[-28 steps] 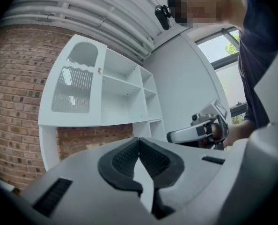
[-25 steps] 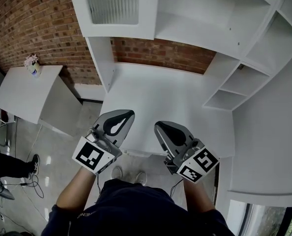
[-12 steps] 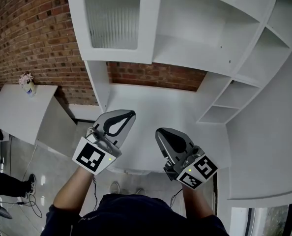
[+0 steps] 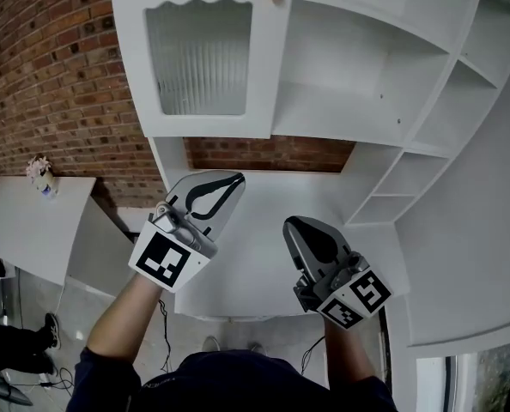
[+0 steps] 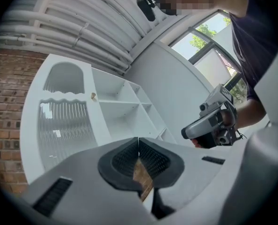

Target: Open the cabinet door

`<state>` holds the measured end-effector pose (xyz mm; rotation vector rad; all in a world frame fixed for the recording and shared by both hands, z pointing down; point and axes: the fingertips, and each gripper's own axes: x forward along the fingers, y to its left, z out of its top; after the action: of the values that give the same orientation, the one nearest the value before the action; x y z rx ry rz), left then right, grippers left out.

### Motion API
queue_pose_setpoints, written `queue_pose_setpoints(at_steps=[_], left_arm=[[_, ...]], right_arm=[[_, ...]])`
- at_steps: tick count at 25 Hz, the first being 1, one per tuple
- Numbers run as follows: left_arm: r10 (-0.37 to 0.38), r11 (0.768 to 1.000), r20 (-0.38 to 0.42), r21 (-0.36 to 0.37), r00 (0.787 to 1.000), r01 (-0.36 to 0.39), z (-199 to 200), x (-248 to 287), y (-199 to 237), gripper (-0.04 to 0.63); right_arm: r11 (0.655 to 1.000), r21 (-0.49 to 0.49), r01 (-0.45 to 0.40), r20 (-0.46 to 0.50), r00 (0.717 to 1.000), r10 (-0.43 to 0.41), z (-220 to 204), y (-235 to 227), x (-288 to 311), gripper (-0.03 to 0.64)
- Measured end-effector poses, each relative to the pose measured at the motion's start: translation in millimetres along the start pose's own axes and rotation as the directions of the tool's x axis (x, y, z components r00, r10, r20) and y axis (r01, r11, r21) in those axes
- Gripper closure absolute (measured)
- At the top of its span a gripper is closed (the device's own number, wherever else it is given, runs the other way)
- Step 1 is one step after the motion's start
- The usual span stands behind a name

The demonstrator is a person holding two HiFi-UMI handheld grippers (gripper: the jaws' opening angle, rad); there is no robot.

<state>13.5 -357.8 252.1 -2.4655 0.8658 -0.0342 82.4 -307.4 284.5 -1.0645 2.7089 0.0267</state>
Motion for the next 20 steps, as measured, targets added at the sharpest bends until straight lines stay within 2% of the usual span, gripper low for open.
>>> queue_pose_setpoints(at_steps=[6, 12, 16, 20], left_arm=[[-0.019, 0.996, 0.009, 0.092, 1.0, 0.018, 4.8, 22.8, 31.6, 0.586], [-0.021, 0.981, 0.005, 0.196, 1.0, 0.019, 11.8, 48.6, 53.8, 0.586], [0.009, 0.962, 0.016, 0.272, 1.0, -0.014, 23.8, 66.0, 75.6, 0.584], [0.04, 0.931, 0.025, 0.363, 0.999, -0.046, 41.8, 80.8, 97.9, 0.583]], right_arm=[[0.998, -0.046, 0.05, 0.051, 0.998, -0.048, 23.9, -21.1, 14.6, 0.591], [0.996, -0.056, 0.064, 0.08, 0.995, -0.06, 35.8, -36.3, 26.0, 0.591], [0.997, -0.056, 0.057, 0.09, 0.995, -0.052, 37.0, -42.2, 33.0, 0.591], [0.997, -0.058, 0.051, 0.102, 0.994, -0.045, 41.8, -46.8, 38.0, 0.591]])
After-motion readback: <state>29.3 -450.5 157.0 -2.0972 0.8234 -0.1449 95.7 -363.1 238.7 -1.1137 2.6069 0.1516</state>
